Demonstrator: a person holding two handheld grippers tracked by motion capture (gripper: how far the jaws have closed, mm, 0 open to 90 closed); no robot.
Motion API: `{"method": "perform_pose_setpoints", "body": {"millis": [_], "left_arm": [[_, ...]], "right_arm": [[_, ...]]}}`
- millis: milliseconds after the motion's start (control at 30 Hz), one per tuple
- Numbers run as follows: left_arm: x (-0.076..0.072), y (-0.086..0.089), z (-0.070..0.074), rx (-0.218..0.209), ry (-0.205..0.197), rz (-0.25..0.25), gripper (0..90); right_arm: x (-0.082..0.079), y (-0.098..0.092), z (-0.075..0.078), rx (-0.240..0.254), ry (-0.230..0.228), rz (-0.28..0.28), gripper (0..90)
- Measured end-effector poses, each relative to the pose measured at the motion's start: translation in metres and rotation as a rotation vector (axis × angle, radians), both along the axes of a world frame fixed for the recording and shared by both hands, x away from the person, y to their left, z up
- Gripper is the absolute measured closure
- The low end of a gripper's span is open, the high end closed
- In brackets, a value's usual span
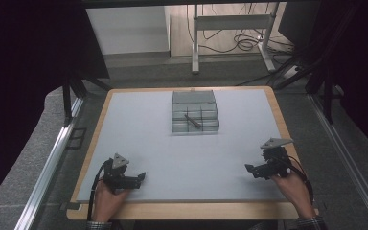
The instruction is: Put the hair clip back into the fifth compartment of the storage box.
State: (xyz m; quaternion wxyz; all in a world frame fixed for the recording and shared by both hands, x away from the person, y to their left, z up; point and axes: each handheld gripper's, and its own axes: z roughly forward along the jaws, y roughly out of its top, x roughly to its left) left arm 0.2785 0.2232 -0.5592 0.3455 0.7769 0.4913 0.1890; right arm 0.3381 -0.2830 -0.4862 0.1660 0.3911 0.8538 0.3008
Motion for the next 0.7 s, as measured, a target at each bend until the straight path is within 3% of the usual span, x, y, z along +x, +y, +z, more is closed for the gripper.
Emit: {"method": "perform_pose_setpoints", "body": {"millis": [700], "left_arm": [[0.000,0.000,0.000,0.000,-0.001,0.001,0.4]], "right_arm": [[-0.015,-0.023,-0.024,-0.037,0.062,-0.034,2.4]]}}
